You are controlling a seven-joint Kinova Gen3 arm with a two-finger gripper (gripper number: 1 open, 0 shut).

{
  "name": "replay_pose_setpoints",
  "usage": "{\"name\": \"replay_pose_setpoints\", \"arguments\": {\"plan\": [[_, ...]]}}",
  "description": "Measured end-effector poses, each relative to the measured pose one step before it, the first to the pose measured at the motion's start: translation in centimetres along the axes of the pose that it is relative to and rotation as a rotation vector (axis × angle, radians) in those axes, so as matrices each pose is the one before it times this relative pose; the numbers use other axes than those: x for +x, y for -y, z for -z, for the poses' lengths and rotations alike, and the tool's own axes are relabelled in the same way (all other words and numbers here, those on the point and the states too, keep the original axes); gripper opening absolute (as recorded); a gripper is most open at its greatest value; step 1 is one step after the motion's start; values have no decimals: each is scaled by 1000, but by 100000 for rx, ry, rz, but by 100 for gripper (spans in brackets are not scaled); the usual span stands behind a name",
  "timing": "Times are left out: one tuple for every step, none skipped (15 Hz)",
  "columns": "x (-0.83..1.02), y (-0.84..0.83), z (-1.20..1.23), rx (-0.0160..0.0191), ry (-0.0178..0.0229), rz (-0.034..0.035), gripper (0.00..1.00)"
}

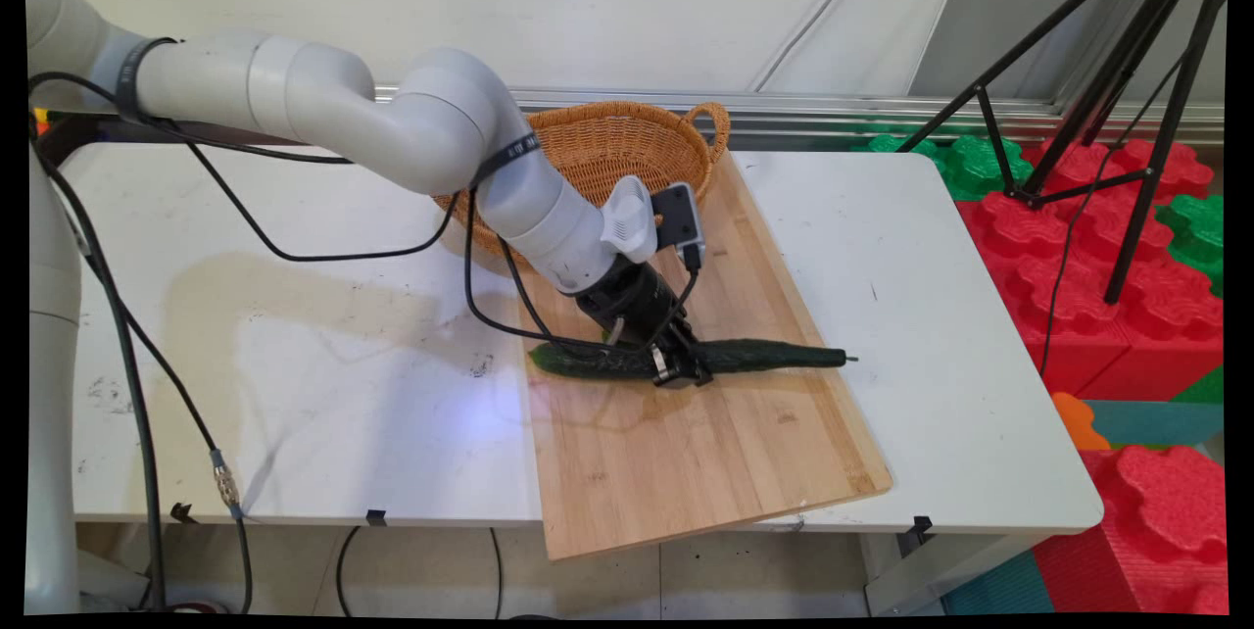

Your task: Place the picked object on the cutting board

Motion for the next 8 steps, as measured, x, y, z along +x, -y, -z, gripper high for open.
{"name": "replay_pose_setpoints", "arguments": {"plan": [[52, 0, -310, 90, 141, -346, 0], [59, 1, -243, 67, 35, -317, 0], [58, 8, -146, 65, -4, -233, 100], [117, 46, -212, 240, -84, -474, 100], [108, 49, -159, 243, -16, -421, 100], [107, 80, -142, 363, -17, -396, 100], [92, 67, -97, 300, -38, -322, 100], [86, 84, -64, 384, -55, -347, 100]]}}
